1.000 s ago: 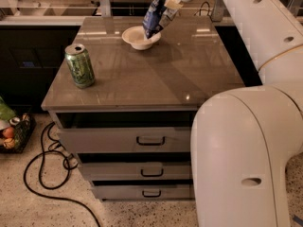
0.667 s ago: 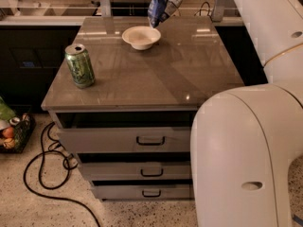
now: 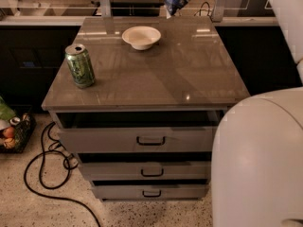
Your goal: Pick blue chip bag from paper bowl and place on counter
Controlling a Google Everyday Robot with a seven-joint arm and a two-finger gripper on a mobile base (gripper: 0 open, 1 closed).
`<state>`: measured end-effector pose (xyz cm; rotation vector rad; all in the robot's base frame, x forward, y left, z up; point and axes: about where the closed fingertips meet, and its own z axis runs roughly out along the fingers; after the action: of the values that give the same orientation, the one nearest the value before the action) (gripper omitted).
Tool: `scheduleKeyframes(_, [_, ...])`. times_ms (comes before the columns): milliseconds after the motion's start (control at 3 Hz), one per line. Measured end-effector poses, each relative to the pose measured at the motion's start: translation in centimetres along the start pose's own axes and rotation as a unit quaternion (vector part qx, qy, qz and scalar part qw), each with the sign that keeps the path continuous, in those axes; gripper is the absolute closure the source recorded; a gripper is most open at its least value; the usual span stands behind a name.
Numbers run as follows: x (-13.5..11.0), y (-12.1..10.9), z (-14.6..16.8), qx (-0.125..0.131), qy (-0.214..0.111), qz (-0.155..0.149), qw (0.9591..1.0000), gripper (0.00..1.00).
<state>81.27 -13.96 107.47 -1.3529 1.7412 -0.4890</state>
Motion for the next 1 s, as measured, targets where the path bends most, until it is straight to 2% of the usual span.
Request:
scheduleKeyframes(333, [2.2, 0.6, -2.9, 0.003, -0.003, 0.021, 0.9998, 1.00])
scheduleKeyframes(667, [3.1, 1.5, -8.3, 0.025, -0.033, 0.053, 0.9977, 1.00])
scheduleKeyframes(1000, [1.7, 3.0, -14.1, 0.058, -0.074, 0.085, 0.9919, 1.00])
